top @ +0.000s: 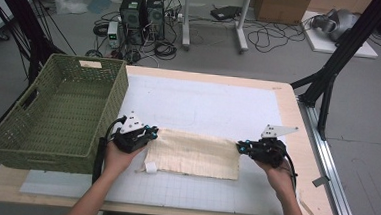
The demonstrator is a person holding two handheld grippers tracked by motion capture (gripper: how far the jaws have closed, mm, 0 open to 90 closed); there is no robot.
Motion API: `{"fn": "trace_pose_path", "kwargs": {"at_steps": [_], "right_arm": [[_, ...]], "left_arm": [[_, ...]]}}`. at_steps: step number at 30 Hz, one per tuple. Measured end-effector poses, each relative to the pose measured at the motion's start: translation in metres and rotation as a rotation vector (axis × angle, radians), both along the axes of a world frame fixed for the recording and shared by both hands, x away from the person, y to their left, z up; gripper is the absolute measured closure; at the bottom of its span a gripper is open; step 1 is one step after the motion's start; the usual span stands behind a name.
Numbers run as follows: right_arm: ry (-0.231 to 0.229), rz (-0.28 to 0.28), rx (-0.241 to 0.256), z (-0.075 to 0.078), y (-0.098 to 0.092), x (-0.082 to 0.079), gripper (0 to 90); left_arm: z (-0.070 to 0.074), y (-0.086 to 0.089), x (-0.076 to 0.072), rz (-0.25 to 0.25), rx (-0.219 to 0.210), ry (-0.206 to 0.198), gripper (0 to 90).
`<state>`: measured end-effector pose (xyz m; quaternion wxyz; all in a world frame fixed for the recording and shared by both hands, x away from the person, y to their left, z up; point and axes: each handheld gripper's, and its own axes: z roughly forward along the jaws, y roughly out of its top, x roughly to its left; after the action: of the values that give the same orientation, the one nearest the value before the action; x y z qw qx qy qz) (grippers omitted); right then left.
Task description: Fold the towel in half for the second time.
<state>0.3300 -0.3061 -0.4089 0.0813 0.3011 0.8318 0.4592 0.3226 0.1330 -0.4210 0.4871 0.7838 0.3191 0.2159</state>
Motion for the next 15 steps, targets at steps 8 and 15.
{"fn": "trace_pose_path", "kwargs": {"at_steps": [8,15], "right_arm": [[-0.010,0.053,-0.001,-0.004,0.000,-0.024,81.4],[0.032,0.081,-0.029,-0.018,0.000,-0.039,79.7]], "left_arm": [[-0.008,0.006,-0.023,-0.036,0.004,-0.008,84.3],[-0.012,0.011,-0.039,-0.064,0.003,0.013,83.4]]}}
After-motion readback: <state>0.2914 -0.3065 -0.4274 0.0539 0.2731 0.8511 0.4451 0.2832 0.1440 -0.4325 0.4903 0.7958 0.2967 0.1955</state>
